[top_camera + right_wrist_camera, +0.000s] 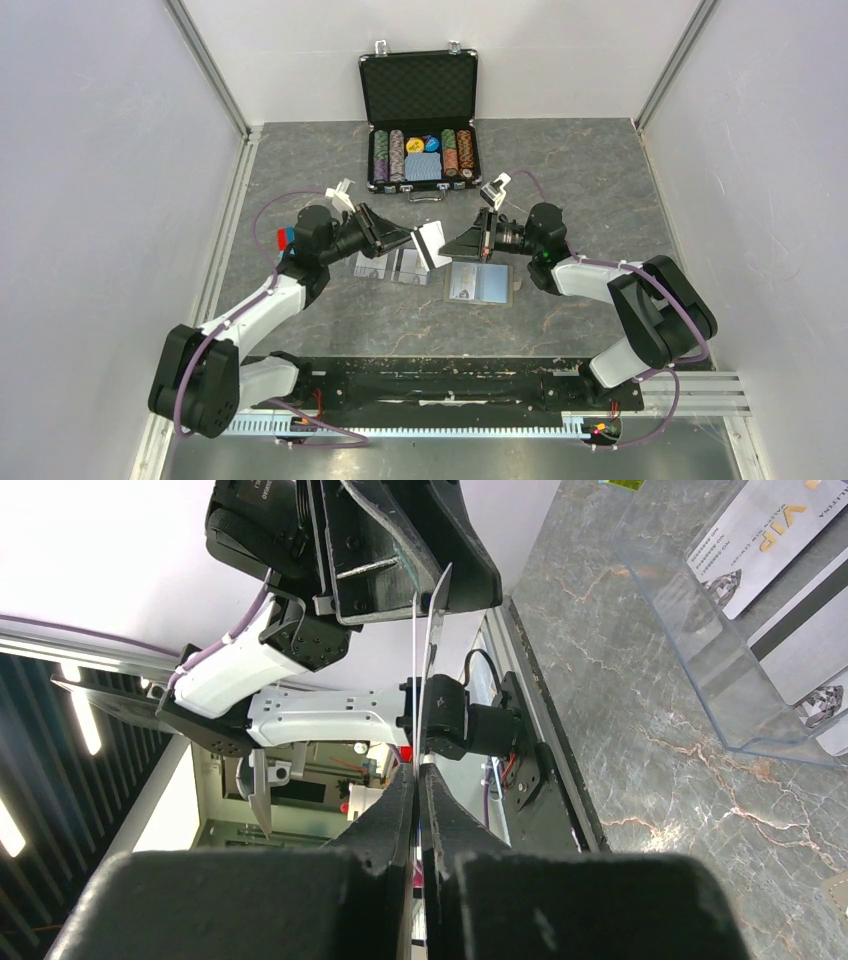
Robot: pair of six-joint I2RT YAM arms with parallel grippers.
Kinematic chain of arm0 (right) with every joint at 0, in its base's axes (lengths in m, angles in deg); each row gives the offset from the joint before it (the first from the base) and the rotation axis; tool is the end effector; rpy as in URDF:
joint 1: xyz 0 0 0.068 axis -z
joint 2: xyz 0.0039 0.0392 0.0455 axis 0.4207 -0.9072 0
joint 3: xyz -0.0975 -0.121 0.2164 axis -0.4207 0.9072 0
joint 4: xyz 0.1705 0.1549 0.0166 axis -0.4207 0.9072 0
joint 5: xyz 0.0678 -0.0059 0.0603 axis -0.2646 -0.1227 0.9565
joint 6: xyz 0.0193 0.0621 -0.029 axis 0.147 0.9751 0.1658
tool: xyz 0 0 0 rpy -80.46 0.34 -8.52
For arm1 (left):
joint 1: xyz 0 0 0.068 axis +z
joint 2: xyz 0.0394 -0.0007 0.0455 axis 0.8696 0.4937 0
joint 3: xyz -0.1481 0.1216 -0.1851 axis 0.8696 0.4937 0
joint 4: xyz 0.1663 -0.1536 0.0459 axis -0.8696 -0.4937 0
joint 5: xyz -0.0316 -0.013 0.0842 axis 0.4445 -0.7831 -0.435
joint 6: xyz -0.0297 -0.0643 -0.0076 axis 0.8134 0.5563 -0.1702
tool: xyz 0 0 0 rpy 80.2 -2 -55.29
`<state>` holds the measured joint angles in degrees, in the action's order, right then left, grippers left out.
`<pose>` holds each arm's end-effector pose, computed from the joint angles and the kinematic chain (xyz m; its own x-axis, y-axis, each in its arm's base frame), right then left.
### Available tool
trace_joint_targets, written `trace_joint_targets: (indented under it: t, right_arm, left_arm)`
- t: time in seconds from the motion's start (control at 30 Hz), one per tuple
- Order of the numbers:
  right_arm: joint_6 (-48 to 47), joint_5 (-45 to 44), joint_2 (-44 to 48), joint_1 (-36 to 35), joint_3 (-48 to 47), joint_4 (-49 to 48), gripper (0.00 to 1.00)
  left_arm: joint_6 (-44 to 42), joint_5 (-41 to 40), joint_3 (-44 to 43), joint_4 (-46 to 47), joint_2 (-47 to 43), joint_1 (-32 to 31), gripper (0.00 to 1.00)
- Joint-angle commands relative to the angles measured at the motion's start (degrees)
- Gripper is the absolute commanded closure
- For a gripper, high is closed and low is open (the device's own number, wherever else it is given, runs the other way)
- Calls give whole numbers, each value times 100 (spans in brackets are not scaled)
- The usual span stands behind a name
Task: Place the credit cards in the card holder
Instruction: Place the credit card in the storage box.
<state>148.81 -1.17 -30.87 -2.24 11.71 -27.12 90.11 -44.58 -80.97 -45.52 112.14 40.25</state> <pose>0.2389 0.1759 0.2370 -0.9396 0.1481 -0.3086 -0.3073 0.0321 0.9511 0.2173 -0.1151 0.2502 -0.8042 -0.4789 -0.3521 0.1998 0.3401 -0.9189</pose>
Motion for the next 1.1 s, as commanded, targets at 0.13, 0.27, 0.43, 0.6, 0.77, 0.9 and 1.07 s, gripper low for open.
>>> trace_joint_targets:
  t: [0.13,0.27,0.43,0.6,0.77,0.9,1.07]
  right_arm:
    - [10,30,-14,-22,-2,-352,100]
    - [163,3,-125,-20,-6,-628,100]
    - [487,12,-342,-22,20,-1173,100]
    - [663,42,-484,-40,16,-1421,100]
    - [803,118,-636,-143,-29,-1632,100]
    - [1046,152,-748,-174,9,-2001,100]
    - [1233,232,-853,-187,10,-2263,100]
  left_arm:
    - [112,435,-191,1027,371,-213,66]
    - [154,512,-79,1104,392,-213,63]
    - [231,636,175,1261,272,-208,60]
    - [452,895,408,1663,251,-219,59]
    - [900,1232,518,2484,552,-242,58]
    - [1352,1470,493,3255,930,-283,58]
    - [1582,1667,359,3632,1245,-366,59]
